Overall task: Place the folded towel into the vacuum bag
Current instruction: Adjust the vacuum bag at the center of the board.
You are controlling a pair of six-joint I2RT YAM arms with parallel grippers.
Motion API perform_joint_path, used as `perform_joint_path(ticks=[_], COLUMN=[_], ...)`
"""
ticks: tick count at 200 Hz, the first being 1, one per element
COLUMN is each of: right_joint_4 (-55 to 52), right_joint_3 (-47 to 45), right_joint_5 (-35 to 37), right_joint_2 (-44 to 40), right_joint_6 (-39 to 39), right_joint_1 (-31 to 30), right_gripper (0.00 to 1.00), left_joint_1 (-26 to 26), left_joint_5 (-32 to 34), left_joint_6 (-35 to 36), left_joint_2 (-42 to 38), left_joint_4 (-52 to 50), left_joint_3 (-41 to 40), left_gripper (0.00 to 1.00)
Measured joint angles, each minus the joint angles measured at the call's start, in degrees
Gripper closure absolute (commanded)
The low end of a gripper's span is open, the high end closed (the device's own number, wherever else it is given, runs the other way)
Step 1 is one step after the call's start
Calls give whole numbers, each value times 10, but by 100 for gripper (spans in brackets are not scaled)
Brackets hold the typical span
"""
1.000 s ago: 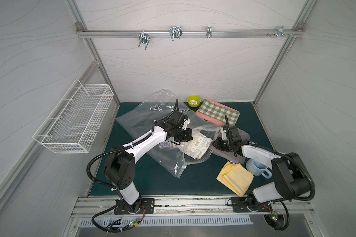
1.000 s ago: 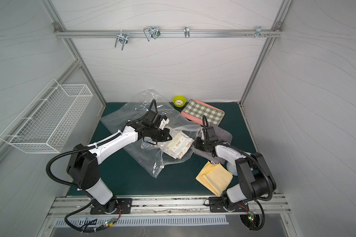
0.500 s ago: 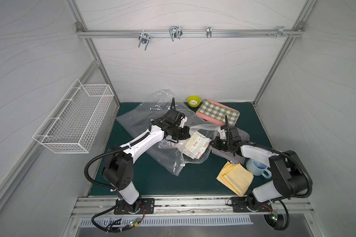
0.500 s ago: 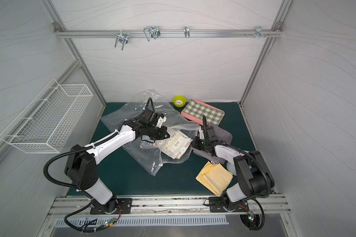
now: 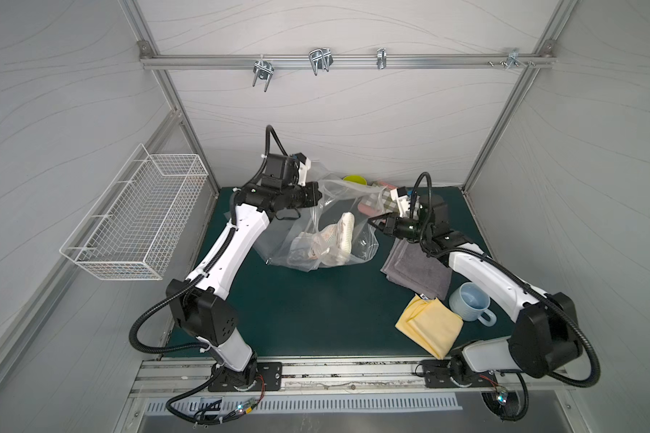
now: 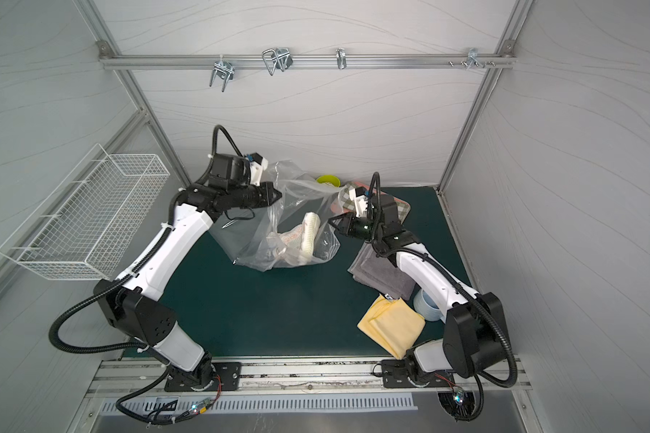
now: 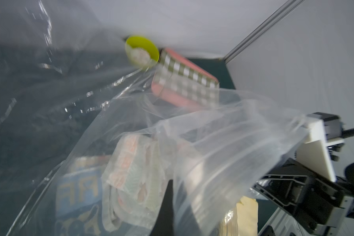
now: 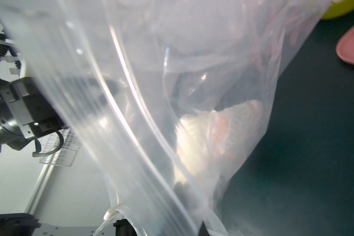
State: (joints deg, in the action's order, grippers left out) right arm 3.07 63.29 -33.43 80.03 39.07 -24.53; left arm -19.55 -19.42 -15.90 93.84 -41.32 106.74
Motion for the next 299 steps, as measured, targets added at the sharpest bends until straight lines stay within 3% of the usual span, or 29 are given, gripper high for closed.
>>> perform_joint_path(ticks=[23, 51, 106, 128, 144, 152, 171, 205, 244, 299], right_joint_4=[-5, -38, -154, -190, -211, -221, -251, -290, -320, -328], right_joint_3=[54, 80, 29, -31, -75, -93, -116, -145, -187, -172], right_joint_5=[-3, 21, 153, 196, 221, 236, 271, 300, 300, 320], right_joint_2=[4, 5, 3, -20, -56, -78, -129, -175, -148, -42], right_joint_6=[-5, -26, -49, -44, -30, -28, -18, 0, 12, 1], right_joint_1=[-3, -7, -9, 3, 28, 45, 85, 169, 257, 273], right_gripper=[100, 100, 96, 82, 54, 46, 35, 29, 20, 16], left_joint_1=[0, -4, -41, -79, -100, -105, -105, -104, -106, -106], left_joint_5=[-22, -40, -9, 11, 16, 14, 15, 14, 9, 8], left_joint_6=[26, 36, 21, -9, -39, -53, -73, -84, -89, -89], left_joint_2=[-15, -49, -89, -78, -68, -65, -56, -45, -43, -43], left_joint_4=[-16, -27, 50, 76, 100, 115, 138, 153, 159, 159], left_joint_3=[78, 75, -216, -319, -361, -375, -380, -374, -374, -372], left_gripper=[100, 100, 100, 100, 100, 100, 100, 100, 100, 100])
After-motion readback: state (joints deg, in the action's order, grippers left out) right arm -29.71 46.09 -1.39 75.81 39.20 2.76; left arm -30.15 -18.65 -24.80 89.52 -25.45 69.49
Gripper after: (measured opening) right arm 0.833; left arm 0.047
